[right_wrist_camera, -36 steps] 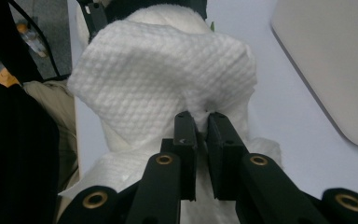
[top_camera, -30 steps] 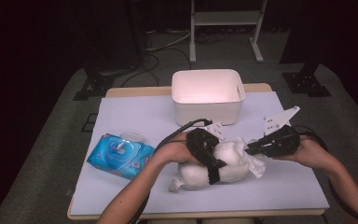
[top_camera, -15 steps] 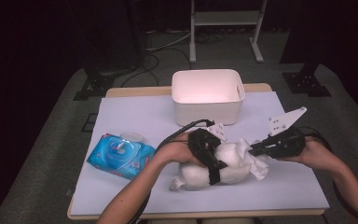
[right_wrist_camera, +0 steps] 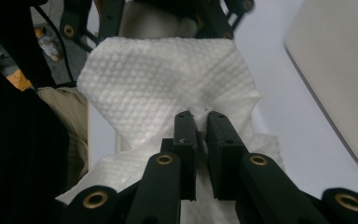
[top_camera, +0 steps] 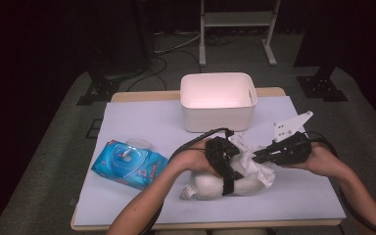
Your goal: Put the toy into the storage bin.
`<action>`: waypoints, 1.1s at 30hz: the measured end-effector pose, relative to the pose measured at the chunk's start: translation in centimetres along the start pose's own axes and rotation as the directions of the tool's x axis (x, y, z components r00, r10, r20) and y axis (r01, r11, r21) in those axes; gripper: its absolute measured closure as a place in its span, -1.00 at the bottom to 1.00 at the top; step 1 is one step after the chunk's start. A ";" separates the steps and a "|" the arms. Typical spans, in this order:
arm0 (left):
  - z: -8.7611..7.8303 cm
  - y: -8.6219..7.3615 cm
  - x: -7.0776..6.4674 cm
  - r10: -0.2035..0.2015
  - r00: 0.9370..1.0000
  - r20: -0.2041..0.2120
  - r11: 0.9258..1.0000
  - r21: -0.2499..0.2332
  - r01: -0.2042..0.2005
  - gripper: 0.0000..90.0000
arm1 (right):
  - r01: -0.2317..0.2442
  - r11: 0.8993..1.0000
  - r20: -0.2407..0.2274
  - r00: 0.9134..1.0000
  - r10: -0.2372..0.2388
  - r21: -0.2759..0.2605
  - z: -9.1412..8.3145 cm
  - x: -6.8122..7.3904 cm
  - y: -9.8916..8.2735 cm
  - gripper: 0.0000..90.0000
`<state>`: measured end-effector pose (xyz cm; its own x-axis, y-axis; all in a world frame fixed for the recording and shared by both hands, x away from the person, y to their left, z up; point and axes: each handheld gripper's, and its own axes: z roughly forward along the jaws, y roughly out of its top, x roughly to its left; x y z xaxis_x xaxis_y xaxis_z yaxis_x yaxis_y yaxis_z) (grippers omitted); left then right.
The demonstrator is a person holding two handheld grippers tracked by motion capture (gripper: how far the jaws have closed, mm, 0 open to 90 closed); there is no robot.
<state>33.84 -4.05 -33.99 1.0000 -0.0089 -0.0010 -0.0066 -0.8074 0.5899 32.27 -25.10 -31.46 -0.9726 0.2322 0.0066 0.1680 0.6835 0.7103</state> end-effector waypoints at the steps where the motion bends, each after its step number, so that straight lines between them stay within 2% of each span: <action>1: 0.1 0.0 -0.1 0.004 1.000 -0.002 1.000 0.004 -0.004 -0.37 | 0.010 1.000 -0.002 1.000 -0.010 0.009 0.4 0.1 0.2 0.82; 6: -0.3 -0.2 -0.1 0.014 0.999 -0.029 1.000 0.010 -0.014 -0.46 | -0.013 0.999 -0.007 1.000 0.014 0.033 1.1 -0.4 -0.3 0.82; 8: -0.7 -0.6 0.0 0.007 0.999 -0.032 1.000 -0.013 -0.008 -0.46 | -0.022 0.998 0.013 1.000 0.021 0.054 1.1 -0.6 -0.9 0.82; 10: -1.0 -0.8 -0.1 0.005 0.999 -0.032 1.000 -0.028 -0.006 -0.46 | -0.046 0.998 -0.001 0.999 0.046 0.033 1.0 -0.7 -1.2 0.82; 17: -2.4 -1.6 -0.3 -0.006 0.998 -0.055 0.997 -0.071 0.002 -0.46 | -0.044 0.998 -0.001 0.999 0.044 0.038 1.0 -0.6 -1.2 0.82; 19: -2.9 -1.9 -0.3 -0.020 0.997 -0.068 0.996 -0.086 0.014 -0.50 | -0.045 0.998 0.006 0.999 0.044 0.044 1.0 -0.6 -1.3 0.82; 22: -3.5 -2.5 -0.3 -0.031 0.997 -0.076 0.996 -0.088 0.024 -0.54 | -0.051 0.998 0.008 0.999 0.051 0.046 0.9 -0.7 -1.5 0.81; 24: -3.8 -2.9 -0.4 -0.037 0.997 -0.072 0.993 -0.113 0.028 -0.54 | -0.051 0.998 0.007 0.999 0.051 0.045 0.9 -0.8 -1.6 0.81; 28: -4.2 -3.1 -0.5 -0.028 0.997 -0.078 0.992 -0.121 0.018 -0.54 | -0.054 0.997 0.005 0.999 0.054 0.051 0.9 -0.6 -1.7 0.82; 31: -4.5 -3.3 -0.5 -0.047 0.995 -0.091 0.994 -0.106 0.037 -0.56 | -0.053 0.996 0.010 0.999 0.052 0.065 0.8 -0.6 -1.8 0.82; 33: -4.6 -3.6 -0.4 -0.059 0.995 -0.080 0.992 -0.119 0.049 -0.56 | -0.055 0.996 0.013 0.998 0.054 0.066 0.7 -0.7 -1.9 0.82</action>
<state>33.49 1.55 -32.35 0.9959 0.0858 0.0286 0.0434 -0.7310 0.6810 32.75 -26.10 -33.34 -0.9600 0.2777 0.0356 0.2311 0.7142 0.6607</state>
